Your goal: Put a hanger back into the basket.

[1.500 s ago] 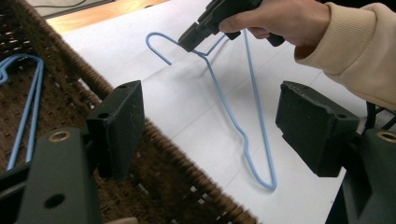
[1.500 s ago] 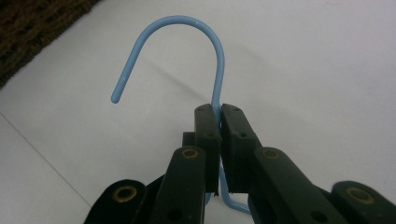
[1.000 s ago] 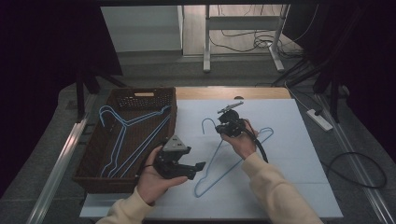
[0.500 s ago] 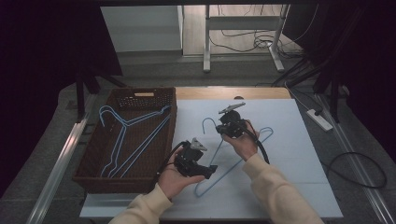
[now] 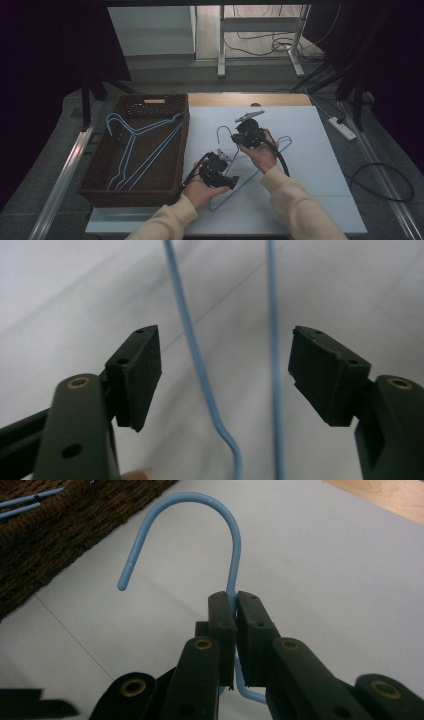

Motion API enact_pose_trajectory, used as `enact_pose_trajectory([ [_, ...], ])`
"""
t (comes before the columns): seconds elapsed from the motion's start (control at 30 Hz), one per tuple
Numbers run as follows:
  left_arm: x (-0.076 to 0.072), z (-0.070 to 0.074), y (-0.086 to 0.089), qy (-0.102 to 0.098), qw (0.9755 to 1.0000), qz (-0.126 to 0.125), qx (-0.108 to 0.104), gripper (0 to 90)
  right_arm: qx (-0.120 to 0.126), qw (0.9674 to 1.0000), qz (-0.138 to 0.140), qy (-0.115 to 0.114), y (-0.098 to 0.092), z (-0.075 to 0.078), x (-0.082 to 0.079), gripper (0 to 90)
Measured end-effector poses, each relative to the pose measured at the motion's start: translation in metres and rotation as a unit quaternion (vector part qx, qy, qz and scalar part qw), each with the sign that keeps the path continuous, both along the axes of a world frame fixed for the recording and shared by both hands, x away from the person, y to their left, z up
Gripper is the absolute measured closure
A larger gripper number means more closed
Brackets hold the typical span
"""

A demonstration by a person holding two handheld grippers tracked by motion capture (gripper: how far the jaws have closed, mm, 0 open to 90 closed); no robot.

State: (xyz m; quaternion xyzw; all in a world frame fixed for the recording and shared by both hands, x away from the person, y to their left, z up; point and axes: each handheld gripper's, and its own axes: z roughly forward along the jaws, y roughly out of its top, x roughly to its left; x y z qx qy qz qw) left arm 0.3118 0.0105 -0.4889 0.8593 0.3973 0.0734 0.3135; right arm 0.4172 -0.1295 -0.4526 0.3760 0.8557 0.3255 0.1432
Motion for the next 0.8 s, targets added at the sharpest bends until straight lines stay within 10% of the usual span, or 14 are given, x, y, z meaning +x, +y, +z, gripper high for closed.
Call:
enact_pose_trajectory([
  [0.3, 0.011, -0.012, -0.002, 0.008, 0.9998, 0.019, 0.003, 45.7, 0.006, 1.0000, 0.001, -0.002, -0.002, 0.001, -0.002, 86.1],
  [0.53, 0.017, -0.019, -0.002, 0.027, 0.9995, 0.011, -0.006, 80.1, 0.008, 1.0000, 0.002, -0.003, -0.002, 0.002, -0.002, 86.1],
  [0.8, 0.020, -0.017, 0.006, 0.037, 0.9980, 0.030, -0.041, 84.6, 0.017, 0.9998, -0.002, -0.005, -0.008, 0.005, -0.003, 85.4],
])
